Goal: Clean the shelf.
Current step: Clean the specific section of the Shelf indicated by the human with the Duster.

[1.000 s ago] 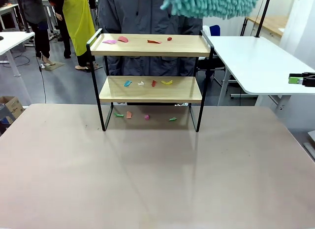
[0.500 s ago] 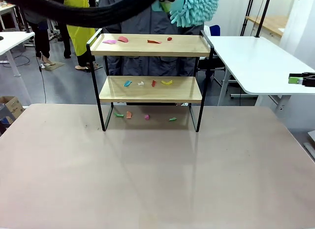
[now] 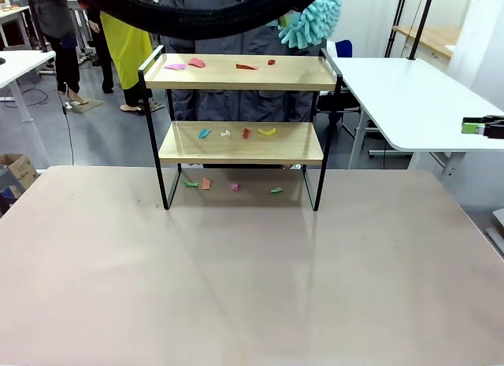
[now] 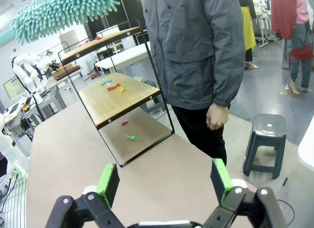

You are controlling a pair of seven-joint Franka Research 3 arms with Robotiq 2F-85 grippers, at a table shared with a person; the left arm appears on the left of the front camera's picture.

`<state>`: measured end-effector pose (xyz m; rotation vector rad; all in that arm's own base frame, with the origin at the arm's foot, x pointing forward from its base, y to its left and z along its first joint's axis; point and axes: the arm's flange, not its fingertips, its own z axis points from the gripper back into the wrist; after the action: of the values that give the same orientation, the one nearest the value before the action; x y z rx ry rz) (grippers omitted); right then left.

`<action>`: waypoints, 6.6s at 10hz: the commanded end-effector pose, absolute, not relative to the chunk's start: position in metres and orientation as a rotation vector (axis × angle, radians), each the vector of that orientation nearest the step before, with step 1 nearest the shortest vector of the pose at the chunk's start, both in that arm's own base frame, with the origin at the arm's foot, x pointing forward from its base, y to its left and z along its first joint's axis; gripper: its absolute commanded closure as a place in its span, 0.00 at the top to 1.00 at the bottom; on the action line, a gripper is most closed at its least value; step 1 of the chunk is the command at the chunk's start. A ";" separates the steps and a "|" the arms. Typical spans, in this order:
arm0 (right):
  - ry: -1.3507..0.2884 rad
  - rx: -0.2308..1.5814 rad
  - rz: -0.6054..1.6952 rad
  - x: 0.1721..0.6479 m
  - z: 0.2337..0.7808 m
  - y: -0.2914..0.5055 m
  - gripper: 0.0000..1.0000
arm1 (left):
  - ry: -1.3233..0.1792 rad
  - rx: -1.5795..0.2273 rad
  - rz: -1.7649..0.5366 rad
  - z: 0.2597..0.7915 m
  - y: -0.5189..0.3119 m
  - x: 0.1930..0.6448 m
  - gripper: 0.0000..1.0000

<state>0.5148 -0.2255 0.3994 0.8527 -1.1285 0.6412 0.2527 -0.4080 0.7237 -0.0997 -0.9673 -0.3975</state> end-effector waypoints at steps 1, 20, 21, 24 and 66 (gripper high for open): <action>-1.132 0.846 0.642 0.515 0.402 -0.224 1.00 | -0.966 -0.094 -0.389 0.721 -0.409 0.255 0.14; -1.132 0.846 0.642 0.515 0.402 -0.224 1.00 | -0.810 -0.163 -0.084 0.640 -0.438 0.312 0.14; -1.132 0.846 0.642 0.515 0.402 -0.224 1.00 | -0.794 -0.123 -0.078 0.641 -0.421 0.314 0.14; -1.132 0.846 0.642 0.515 0.402 -0.224 1.00 | -0.758 -0.064 -0.060 0.638 -0.377 0.322 0.14; -1.132 0.846 0.642 0.515 0.402 -0.224 1.00 | -0.301 -0.118 -1.188 0.621 -0.116 0.232 0.14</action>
<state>0.5150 -0.2258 0.3995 0.8523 -1.1287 0.6415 0.2318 -0.1135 0.6193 -0.1058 -0.2908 -1.1919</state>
